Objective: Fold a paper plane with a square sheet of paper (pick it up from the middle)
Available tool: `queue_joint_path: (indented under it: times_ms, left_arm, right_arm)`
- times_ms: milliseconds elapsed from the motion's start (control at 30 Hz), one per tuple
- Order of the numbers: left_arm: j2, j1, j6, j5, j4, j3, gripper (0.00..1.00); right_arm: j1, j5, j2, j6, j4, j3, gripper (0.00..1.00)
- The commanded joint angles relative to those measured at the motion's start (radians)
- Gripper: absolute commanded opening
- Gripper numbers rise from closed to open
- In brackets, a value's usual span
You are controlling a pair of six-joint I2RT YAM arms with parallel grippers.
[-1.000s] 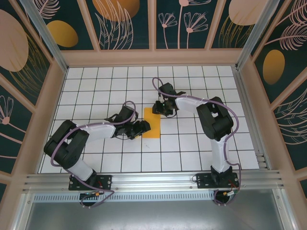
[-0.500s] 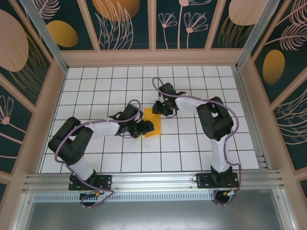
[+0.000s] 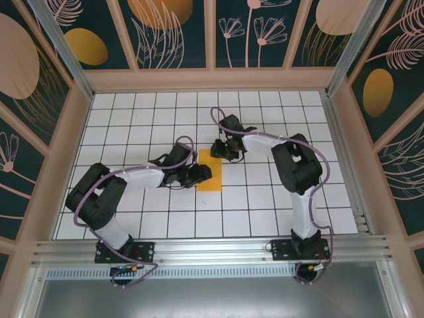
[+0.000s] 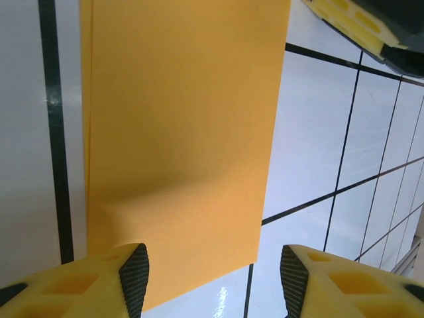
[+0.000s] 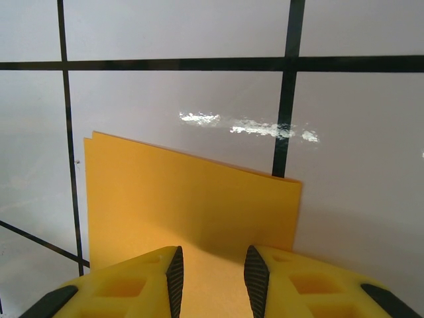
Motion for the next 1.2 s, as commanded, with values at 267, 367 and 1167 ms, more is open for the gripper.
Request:
queue_joint_path:
  times_ms: [267,367,1167]
  left_arm:
    - [-0.136,0.103,-0.039,-0.117,-0.015,-0.086,0.56]
    - [-0.181,0.151,-0.054,-0.128,-0.009,-0.130,0.57]
    - [-0.261,0.255,-0.086,-0.140,0.022,-0.242,0.65]
  right_arm:
    - [0.037,0.154,-0.005,-0.129,-0.073,0.068,0.39]
    - [0.065,0.205,-0.030,-0.179,-0.098,0.124,0.43]
    - [0.322,0.299,-0.126,-0.369,-0.227,-0.056,0.79]
